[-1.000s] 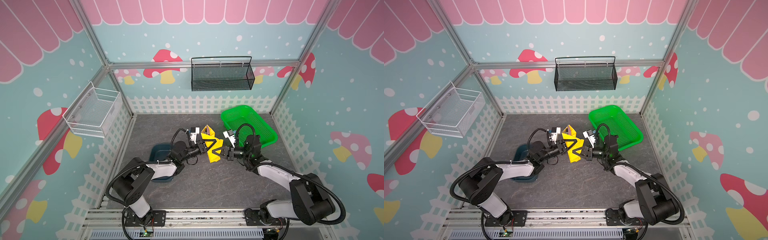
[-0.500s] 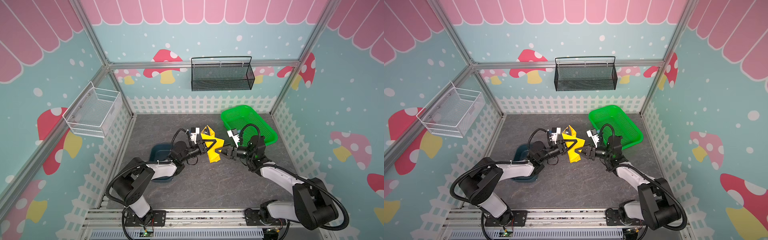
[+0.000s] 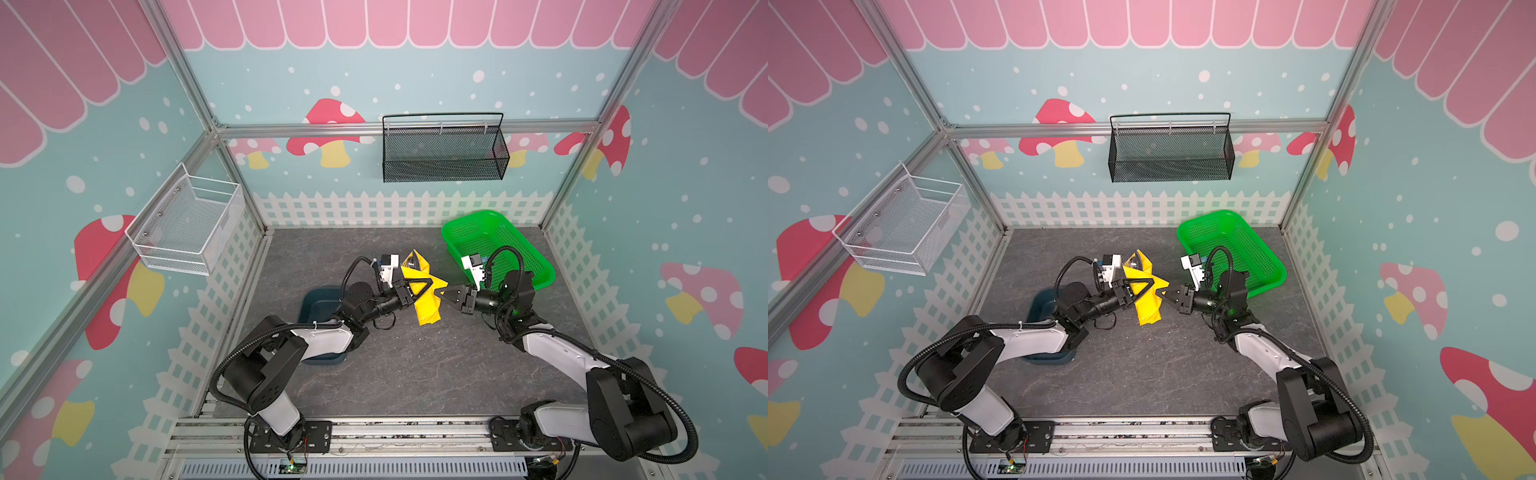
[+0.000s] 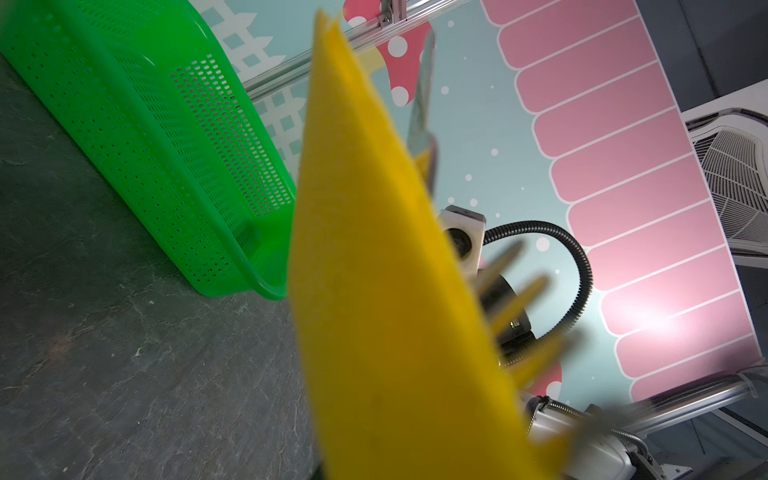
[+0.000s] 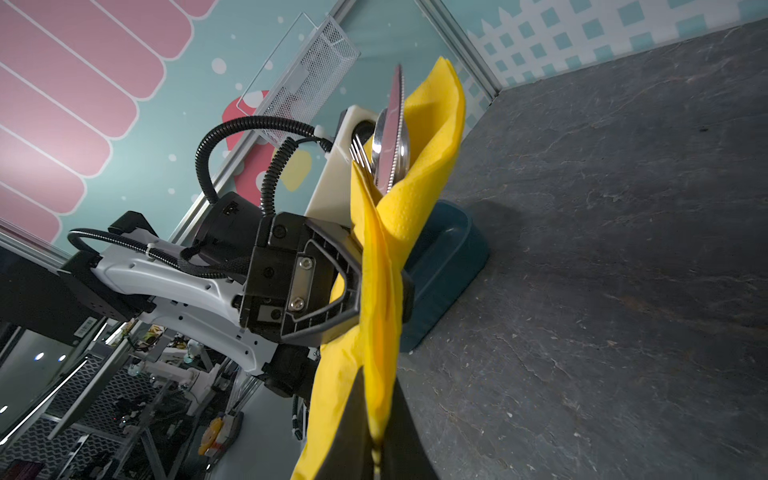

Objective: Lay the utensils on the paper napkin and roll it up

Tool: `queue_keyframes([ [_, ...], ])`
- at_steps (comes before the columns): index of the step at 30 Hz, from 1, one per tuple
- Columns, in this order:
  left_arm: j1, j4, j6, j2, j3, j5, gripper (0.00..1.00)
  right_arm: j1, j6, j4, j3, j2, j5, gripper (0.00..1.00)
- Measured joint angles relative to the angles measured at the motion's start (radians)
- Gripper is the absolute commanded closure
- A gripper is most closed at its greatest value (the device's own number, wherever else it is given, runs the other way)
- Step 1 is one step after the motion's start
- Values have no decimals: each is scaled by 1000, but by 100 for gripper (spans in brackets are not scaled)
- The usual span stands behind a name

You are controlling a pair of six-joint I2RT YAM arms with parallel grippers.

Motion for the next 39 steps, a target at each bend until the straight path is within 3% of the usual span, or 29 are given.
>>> queue_keyframes([
  [3,0,-5,0,-5,0,0,89,0,4,0,0,4,3,94],
  [10,0,-18,1,-17,0,-8,90,-1,3,-19,0,-3,18,81],
  [17,0,-61,19,-39,-1,-25,92,-1,-116,-260,42,-129,154,65],
  [25,0,-125,45,-62,0,-48,92,2,-267,-408,98,-289,247,66],
  [39,0,-172,54,-76,5,-52,92,146,-486,-619,226,-224,338,64],
])
